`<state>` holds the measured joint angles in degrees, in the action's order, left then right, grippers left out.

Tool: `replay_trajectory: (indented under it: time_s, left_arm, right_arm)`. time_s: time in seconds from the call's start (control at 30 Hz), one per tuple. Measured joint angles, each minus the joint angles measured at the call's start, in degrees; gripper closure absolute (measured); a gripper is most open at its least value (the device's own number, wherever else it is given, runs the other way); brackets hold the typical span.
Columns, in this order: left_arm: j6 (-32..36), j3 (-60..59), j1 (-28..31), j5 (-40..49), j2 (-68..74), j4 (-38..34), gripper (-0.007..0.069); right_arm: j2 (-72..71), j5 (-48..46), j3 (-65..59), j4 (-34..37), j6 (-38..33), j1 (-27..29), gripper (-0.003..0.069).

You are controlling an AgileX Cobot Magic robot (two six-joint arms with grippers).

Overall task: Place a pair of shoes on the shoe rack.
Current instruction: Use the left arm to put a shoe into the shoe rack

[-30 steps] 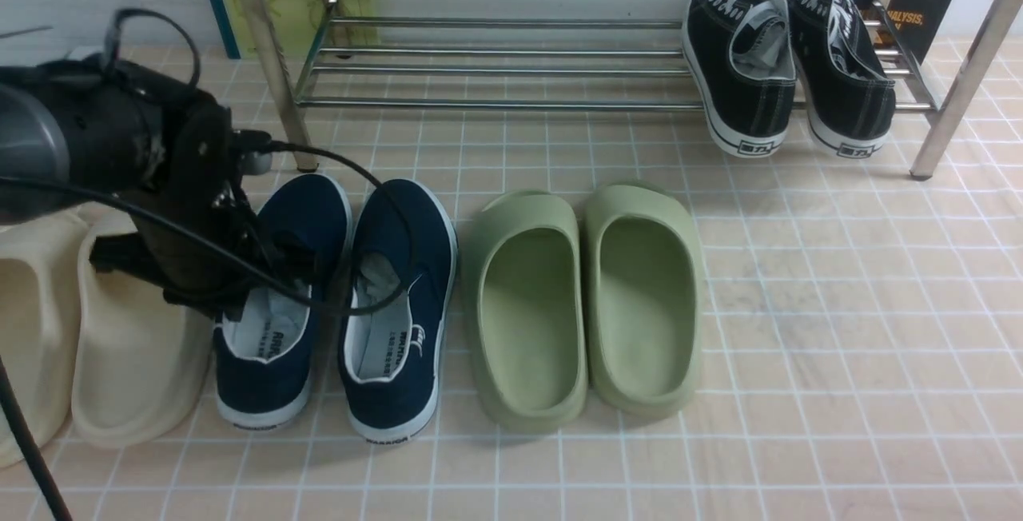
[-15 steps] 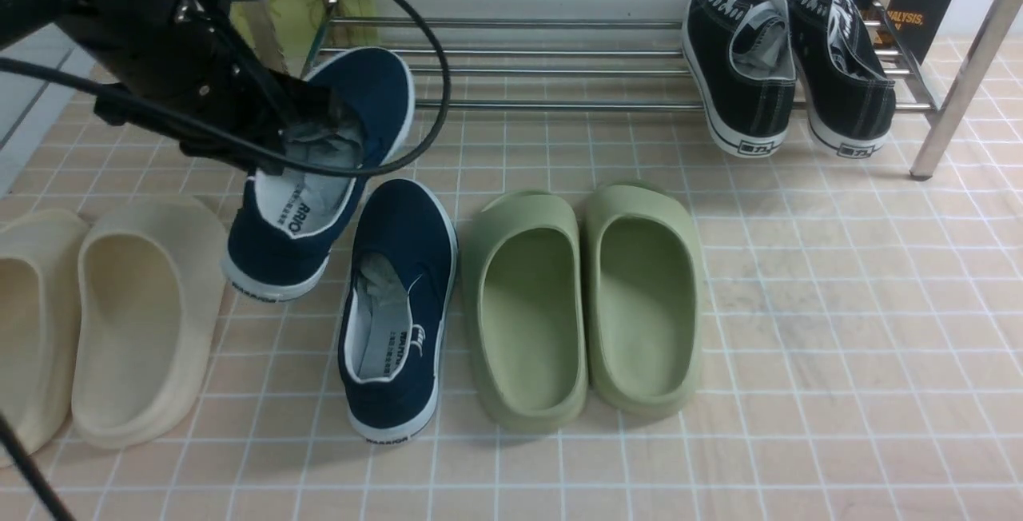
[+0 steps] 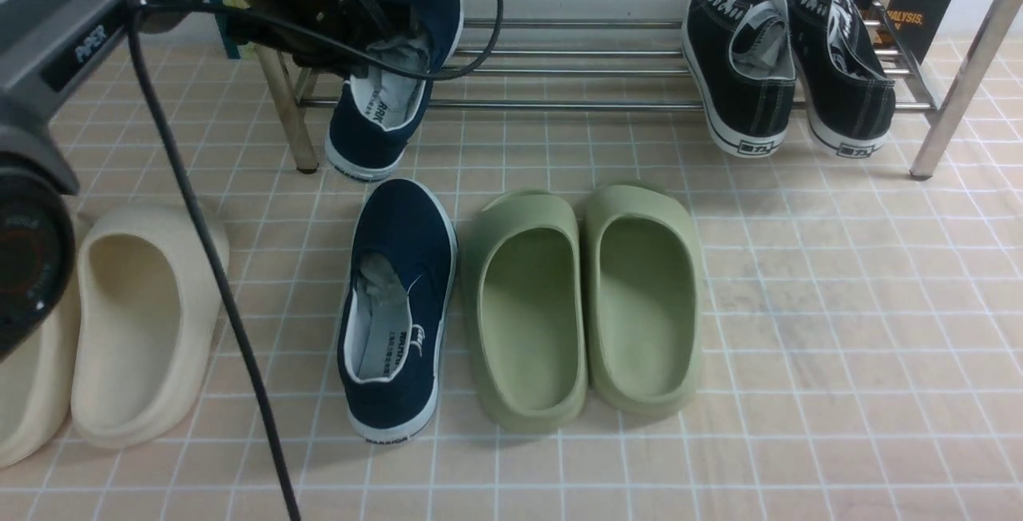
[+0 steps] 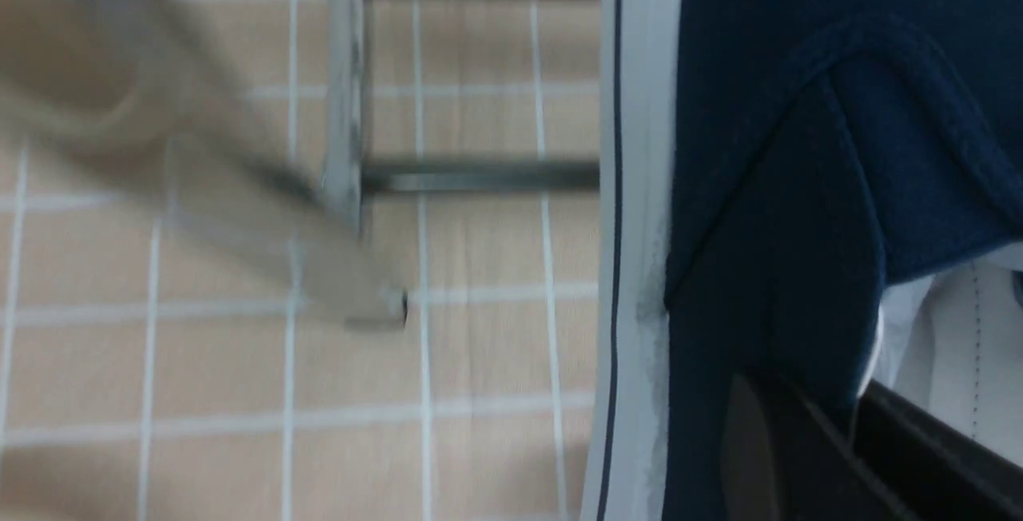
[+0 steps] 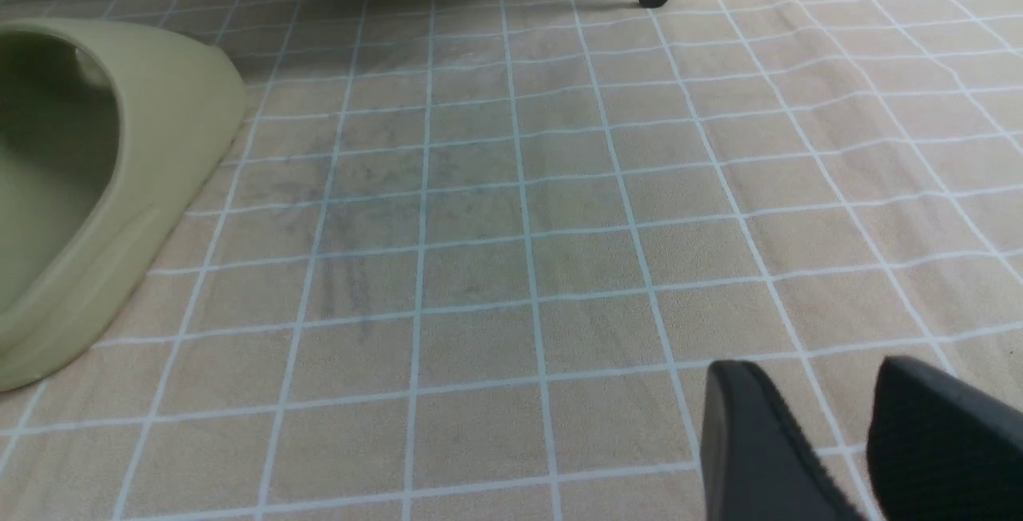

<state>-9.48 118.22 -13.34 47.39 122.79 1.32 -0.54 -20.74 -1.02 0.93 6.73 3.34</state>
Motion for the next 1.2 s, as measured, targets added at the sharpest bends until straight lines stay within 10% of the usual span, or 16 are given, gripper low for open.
replay_trajectory:
  time_s: [0.47, 0.9, 1.2]
  left_arm:
    - [-9.8, 6.0, -0.1, -6.6, 6.0, 6.2, 0.0555]
    - [-10.5, 6.6, -0.1, -7.7, 6.5, 8.6, 0.0283]
    - [-5.1, 7.4, -0.6, 0.9, -0.5, 3.1, 0.0360]
  right_arm:
    - [0.0, 0.0, 0.0, -0.2, 0.0, 0.0, 0.0421]
    - [0.0, 0.0, 0.0, -0.2, 0.0, 0.0, 0.0421]
    - [0.0, 0.0, 0.0, -0.2, 0.0, 0.0, 0.0421]
